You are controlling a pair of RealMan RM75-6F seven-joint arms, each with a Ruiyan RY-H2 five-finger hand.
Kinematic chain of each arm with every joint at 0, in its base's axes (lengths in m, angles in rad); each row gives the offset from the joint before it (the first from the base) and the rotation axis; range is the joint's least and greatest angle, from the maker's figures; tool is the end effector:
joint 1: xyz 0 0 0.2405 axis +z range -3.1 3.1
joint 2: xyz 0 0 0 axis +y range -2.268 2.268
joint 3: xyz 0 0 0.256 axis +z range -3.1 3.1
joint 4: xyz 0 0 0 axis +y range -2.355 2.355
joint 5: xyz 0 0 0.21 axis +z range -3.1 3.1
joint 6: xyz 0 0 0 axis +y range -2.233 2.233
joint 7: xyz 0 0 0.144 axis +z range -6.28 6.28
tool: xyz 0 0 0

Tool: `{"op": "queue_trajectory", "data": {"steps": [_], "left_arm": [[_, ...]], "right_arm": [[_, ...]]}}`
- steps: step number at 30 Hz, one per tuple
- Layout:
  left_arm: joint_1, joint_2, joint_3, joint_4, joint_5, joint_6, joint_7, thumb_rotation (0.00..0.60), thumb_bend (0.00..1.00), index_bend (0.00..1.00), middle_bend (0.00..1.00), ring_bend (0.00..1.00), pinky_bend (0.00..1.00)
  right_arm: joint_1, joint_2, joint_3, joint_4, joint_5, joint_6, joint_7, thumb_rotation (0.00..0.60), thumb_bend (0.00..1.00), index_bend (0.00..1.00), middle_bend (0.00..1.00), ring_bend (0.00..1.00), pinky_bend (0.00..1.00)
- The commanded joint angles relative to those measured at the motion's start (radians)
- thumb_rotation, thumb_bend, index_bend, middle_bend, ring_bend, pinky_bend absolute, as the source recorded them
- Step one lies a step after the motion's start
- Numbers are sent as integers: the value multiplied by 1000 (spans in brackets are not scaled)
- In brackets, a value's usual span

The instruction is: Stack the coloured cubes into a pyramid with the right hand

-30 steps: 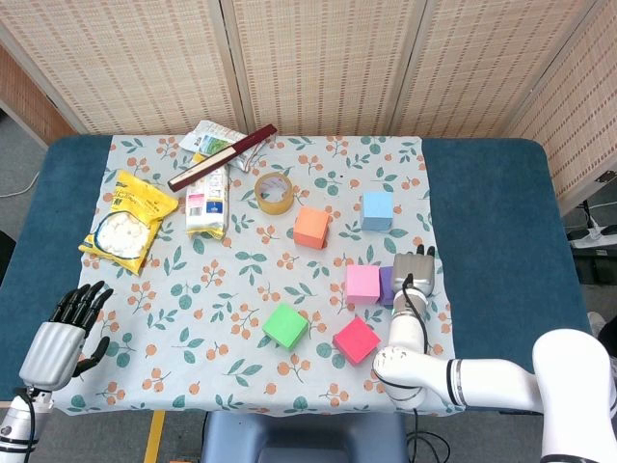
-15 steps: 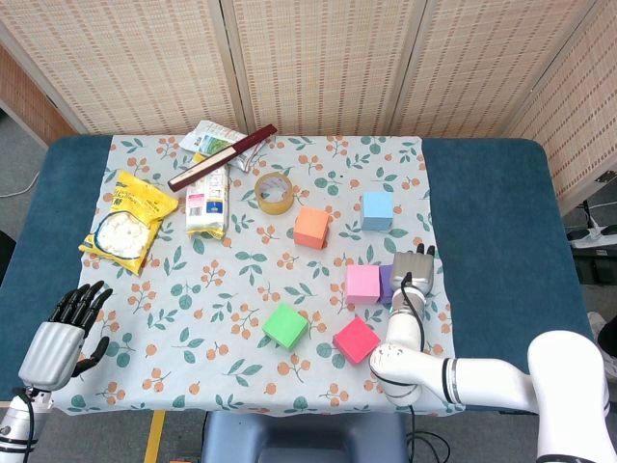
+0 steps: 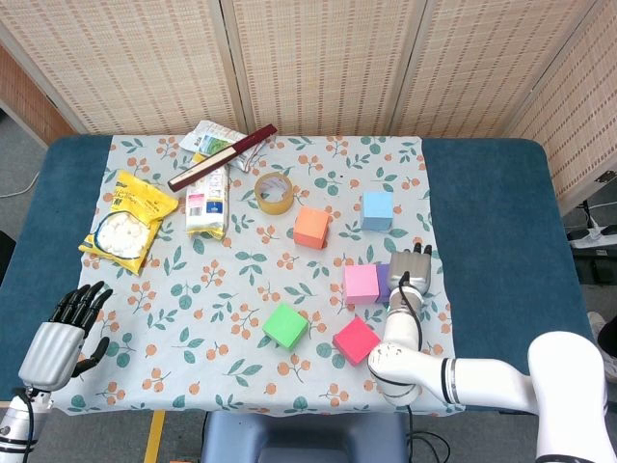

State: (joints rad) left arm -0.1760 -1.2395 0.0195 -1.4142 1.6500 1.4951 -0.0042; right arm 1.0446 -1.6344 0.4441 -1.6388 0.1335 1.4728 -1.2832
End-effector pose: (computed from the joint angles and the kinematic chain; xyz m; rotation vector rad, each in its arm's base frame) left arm -0.3070 0.1956 0.1207 -1.6174 -0.7637 -0.9516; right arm -0.1130 -0.3597 -0.0022 1.4657 -1.1167 0.1038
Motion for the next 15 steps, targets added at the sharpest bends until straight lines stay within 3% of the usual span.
{"op": "queue_trajectory", "data": {"steps": [1, 15], "left_arm": [[0, 0, 0, 0, 0, 0, -1, 600, 437, 0, 0, 0, 136], [1, 3, 0, 0, -2, 0, -5, 600, 438, 0, 0, 0, 140]], "right_arm": [[0, -3, 4, 2, 5, 0, -4, 600, 145, 704, 189, 0, 45], [-1, -27, 11, 43, -10, -10, 3, 600, 145, 615, 123, 0, 45]]}}
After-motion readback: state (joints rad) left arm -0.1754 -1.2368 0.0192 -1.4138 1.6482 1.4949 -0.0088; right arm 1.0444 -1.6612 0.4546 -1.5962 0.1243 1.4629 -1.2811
